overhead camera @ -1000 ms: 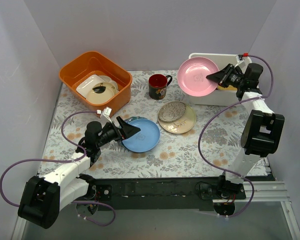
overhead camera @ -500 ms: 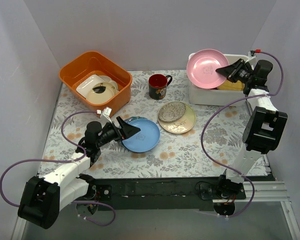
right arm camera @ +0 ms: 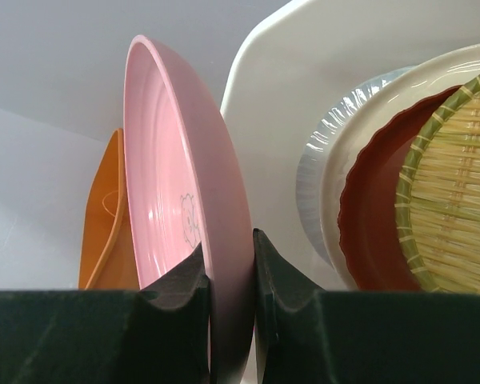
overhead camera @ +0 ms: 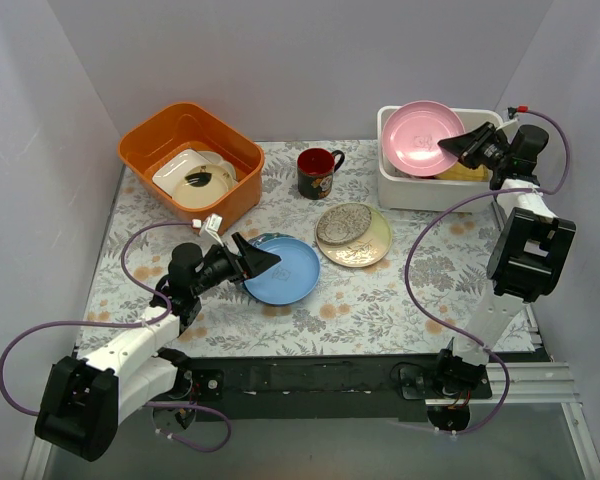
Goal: Place the plates into the plastic bin on the countertop
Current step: Place the plate in the plastic bin.
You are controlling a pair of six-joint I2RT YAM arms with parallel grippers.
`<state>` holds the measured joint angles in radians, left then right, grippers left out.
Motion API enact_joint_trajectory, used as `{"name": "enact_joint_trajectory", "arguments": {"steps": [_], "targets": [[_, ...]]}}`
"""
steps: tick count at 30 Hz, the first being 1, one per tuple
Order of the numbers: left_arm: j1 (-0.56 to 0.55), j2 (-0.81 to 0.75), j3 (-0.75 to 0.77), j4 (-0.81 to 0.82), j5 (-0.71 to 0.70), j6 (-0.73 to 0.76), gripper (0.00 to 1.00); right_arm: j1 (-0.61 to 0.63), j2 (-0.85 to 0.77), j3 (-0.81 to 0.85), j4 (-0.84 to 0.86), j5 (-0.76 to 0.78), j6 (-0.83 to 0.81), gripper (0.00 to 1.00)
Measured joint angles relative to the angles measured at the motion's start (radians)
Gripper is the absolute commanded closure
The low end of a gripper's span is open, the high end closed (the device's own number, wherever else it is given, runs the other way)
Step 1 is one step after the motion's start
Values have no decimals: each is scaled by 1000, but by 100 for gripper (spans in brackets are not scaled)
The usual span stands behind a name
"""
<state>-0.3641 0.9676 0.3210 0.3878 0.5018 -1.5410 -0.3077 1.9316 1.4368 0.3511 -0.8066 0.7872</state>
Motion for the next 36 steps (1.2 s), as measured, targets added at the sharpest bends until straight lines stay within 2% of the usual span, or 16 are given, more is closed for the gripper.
{"name": "enact_joint_trajectory", "arguments": {"steps": [10,16,25,30,36], "targets": [[0,-8,0,-5,0,2,2,-9,10,9,18,26,17,99],[0,-20,0,-22,-9,5,2,-12,74,67,13,50,18,99],[0,-30,0,-23,-17,8,2,-12,96,124,-91,125,-58,99],[0,-30,0,-27,-17,8,2,-12,151,207,-138,149,-89,99],[0,-30,0,-31,-19,8,2,-11,198,222,-188,157,-114,99]]}}
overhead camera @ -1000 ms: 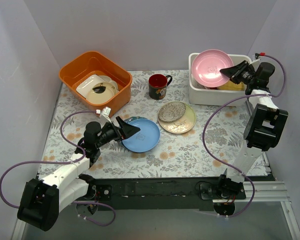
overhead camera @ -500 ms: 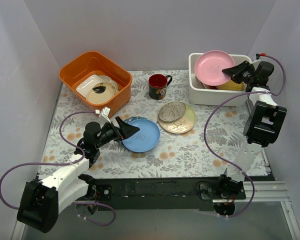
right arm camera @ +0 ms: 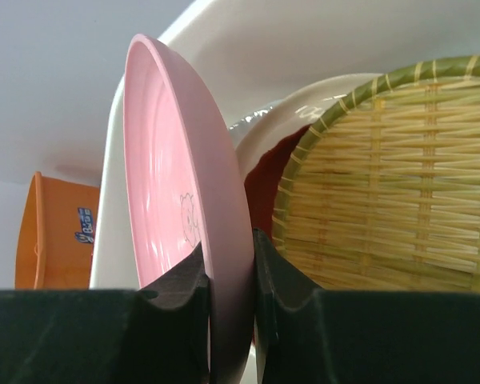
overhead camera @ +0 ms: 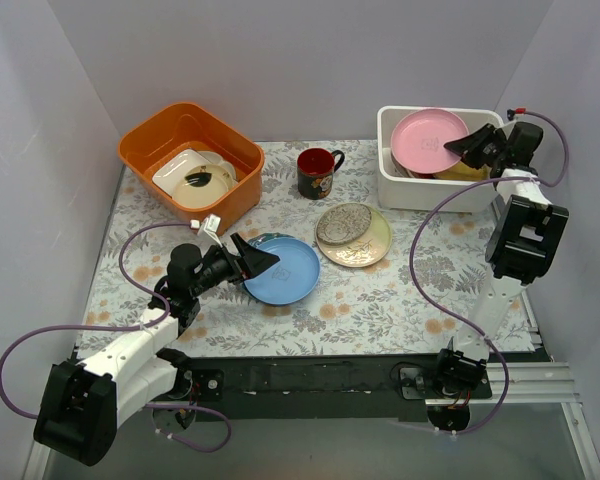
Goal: Place the plates into the plastic bin on the countertop
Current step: Place the plate in the plastic bin.
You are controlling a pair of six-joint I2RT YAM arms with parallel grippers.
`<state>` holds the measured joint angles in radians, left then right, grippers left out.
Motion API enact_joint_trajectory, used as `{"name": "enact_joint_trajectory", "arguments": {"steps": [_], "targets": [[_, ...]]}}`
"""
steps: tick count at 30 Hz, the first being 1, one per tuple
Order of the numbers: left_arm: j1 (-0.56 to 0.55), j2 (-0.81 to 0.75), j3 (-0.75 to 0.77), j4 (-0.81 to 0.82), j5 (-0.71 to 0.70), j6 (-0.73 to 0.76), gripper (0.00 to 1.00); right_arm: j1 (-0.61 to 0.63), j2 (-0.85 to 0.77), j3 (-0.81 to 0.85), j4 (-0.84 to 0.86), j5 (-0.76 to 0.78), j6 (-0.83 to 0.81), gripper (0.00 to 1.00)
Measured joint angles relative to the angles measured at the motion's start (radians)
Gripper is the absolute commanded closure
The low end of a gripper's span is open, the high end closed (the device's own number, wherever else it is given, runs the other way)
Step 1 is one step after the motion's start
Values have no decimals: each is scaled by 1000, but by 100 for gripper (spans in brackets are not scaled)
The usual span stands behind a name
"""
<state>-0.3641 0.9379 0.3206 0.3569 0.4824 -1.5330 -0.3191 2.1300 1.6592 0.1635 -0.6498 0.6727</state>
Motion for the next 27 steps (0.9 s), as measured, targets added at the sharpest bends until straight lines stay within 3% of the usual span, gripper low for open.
{"name": "enact_joint_trajectory", "arguments": {"steps": [11,27], "targets": [[0,1,0,-12,0,3,2,8,58,36,-61,-2,-26,98],[0,24,3,-13,0,10,2,19,102,82,-135,-4,-48,87]]}}
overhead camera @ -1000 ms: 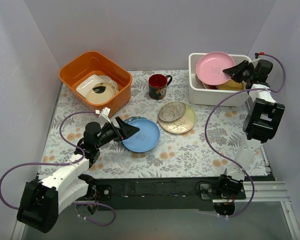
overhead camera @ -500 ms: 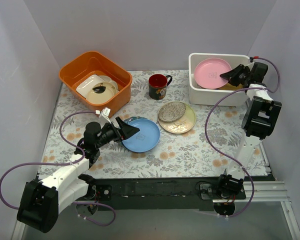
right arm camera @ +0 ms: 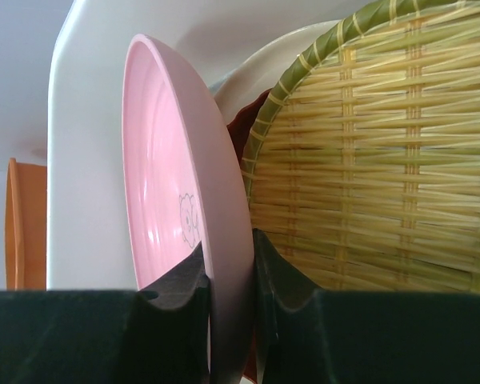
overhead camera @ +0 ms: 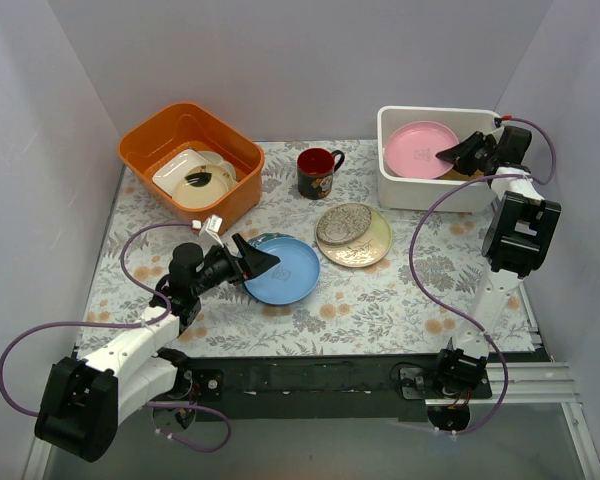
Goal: Place the plates into the plastic bin on the countertop
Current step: Place the plate in the plastic bin.
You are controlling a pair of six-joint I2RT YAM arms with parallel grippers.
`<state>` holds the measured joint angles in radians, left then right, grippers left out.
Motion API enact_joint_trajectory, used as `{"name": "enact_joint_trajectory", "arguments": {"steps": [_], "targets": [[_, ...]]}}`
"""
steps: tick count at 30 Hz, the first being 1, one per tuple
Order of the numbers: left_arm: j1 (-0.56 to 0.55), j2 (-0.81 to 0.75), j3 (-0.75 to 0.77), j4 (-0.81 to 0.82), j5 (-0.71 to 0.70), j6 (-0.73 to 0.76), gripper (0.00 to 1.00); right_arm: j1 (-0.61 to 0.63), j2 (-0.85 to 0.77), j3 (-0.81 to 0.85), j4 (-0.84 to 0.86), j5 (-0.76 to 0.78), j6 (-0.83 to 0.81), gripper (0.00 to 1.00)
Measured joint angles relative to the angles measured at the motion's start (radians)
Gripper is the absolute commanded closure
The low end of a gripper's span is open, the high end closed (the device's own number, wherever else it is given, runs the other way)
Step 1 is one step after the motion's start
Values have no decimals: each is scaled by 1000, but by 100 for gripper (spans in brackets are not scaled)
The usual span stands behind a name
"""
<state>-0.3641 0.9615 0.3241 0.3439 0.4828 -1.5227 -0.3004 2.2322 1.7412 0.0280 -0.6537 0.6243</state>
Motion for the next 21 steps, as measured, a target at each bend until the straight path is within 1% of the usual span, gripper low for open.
{"name": "enact_joint_trajectory", "arguments": {"steps": [2,5,6,8,9,17,18,21], "targets": [[0,0,0,0,0,0,2,0,0,0,-4,0,0,85],[0,2,0,0,0,0,2,2,0,0,-5,0,0,75],[0,3,0,0,0,0,2,2,0,0,-5,0,0,69],[0,3,0,0,0,0,2,2,0,0,-5,0,-1,63],[0,3,0,0,0,1,2,2,0,0,-5,4,-3,59],[0,3,0,0,0,1,2,2,-1,-6,-6,35,-20,40],[0,3,0,0,0,1,2,2,-4,-11,-6,43,-23,36],[0,3,0,0,0,1,2,2,-43,-54,-23,80,-39,29]]}}
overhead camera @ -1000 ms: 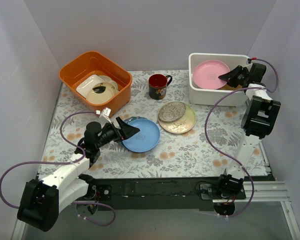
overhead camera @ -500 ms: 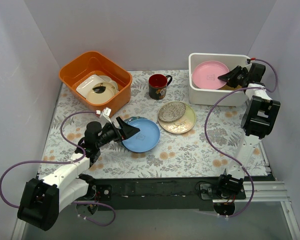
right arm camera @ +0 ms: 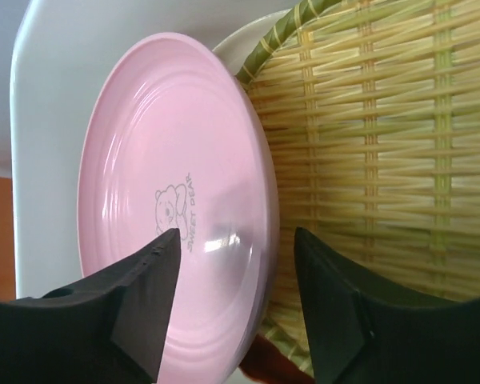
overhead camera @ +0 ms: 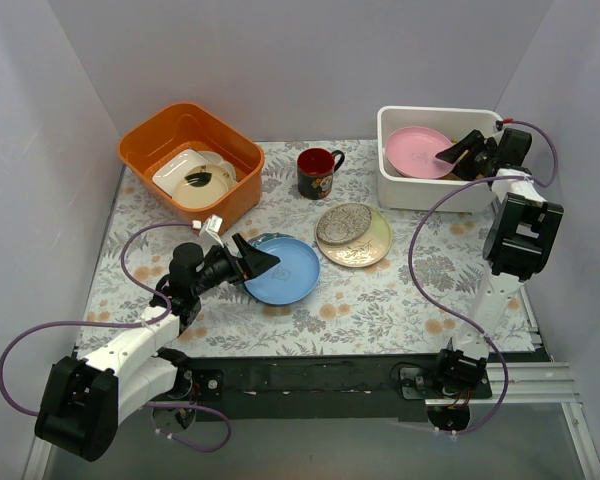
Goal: Place the plates into the plastic bin on the countertop
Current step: Place the plate in the plastic bin.
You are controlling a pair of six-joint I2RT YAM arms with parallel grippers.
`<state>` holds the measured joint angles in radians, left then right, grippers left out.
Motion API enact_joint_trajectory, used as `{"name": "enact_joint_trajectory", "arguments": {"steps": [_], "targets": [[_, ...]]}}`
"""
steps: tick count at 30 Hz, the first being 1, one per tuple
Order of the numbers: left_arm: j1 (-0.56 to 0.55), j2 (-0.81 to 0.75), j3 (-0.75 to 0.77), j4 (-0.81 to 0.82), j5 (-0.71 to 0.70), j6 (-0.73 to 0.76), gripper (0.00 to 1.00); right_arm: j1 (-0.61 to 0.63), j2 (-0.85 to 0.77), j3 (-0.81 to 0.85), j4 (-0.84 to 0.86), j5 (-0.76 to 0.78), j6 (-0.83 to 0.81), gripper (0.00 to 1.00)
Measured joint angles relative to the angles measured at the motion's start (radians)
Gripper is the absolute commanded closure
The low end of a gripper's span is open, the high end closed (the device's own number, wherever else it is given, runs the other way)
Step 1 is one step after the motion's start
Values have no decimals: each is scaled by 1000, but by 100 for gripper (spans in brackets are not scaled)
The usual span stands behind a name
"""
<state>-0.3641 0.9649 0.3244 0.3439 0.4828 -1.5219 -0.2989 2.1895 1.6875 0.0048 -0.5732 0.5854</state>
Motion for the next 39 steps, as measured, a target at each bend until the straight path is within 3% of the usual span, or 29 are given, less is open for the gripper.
{"name": "enact_joint_trajectory", "arguments": {"steps": [13,28,39], "targets": [[0,0,0,0,0,-1,2,0,-311,-84,-9,148,-61,21],[0,-5,0,-8,-7,0,2,11,-356,-102,20,116,-46,21],[-1,19,73,-246,-189,38,2,131,-430,-253,20,101,-57,21]]}}
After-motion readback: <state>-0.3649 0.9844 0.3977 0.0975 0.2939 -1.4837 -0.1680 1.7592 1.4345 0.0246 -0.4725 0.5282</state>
